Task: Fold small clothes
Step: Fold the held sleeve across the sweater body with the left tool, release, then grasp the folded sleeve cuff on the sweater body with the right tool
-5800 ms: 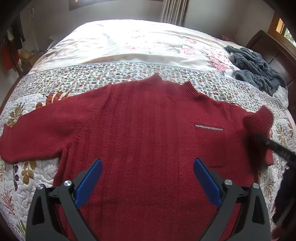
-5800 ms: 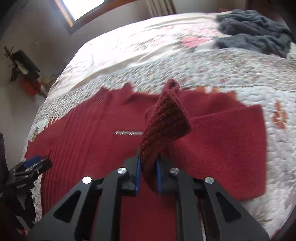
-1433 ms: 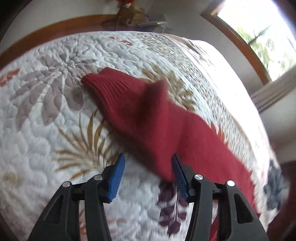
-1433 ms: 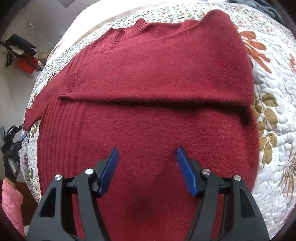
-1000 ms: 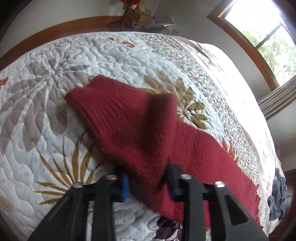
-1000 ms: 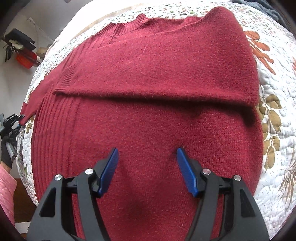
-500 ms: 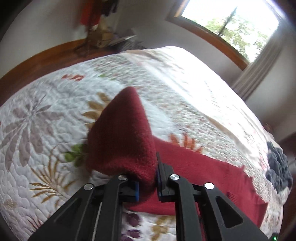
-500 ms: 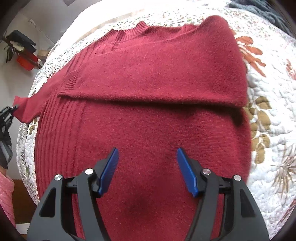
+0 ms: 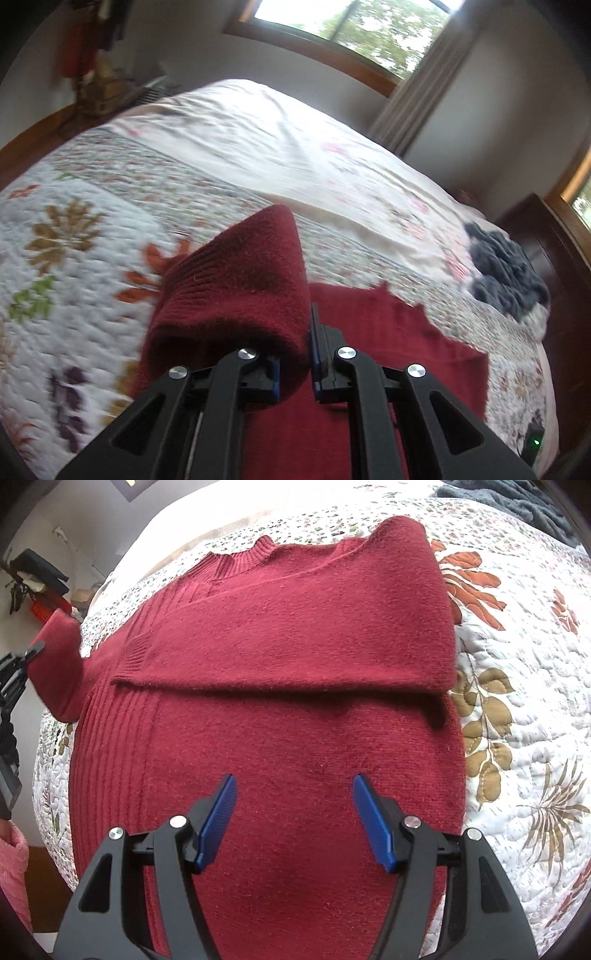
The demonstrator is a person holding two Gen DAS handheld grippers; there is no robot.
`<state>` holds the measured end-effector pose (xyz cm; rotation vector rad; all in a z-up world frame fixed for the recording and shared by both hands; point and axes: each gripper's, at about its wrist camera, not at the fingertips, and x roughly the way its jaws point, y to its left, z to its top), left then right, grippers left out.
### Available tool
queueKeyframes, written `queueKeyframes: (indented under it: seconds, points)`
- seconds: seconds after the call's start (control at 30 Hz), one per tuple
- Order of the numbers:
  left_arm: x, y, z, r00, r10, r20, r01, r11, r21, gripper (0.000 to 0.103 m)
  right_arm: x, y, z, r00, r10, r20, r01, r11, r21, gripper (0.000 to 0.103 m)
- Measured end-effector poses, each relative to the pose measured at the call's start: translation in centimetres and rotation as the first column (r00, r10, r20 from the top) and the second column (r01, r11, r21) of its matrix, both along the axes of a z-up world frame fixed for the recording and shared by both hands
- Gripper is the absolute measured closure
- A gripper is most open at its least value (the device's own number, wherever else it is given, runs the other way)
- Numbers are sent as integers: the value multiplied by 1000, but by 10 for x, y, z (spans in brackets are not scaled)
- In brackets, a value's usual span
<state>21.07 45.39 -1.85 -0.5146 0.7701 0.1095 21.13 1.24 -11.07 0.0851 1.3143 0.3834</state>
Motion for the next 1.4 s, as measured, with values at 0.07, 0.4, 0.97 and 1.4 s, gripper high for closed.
queueKeyframes:
  seconds: [0.07,0.4,0.97,1.4]
  points:
    - [8,-21,-2,1000,-31,3,31,999,-17,92,0,-1,0,1000,0,2,0,1000,2,38]
    - [33,-107,-33,991,-134,-16,133,990,-53,92,-1,-8,1,1000,-6,8,5,1000,17,38]
    - [28,-136,-110,950,-261,-172,244,963,-114,88,1,-8,-4,1000,-4,-13,4,1000,8,38]
    - [-9,-25,-54,980,-106,-167,125,986,112,79,46,50,27,997,71,-30,-67,992,110,38]
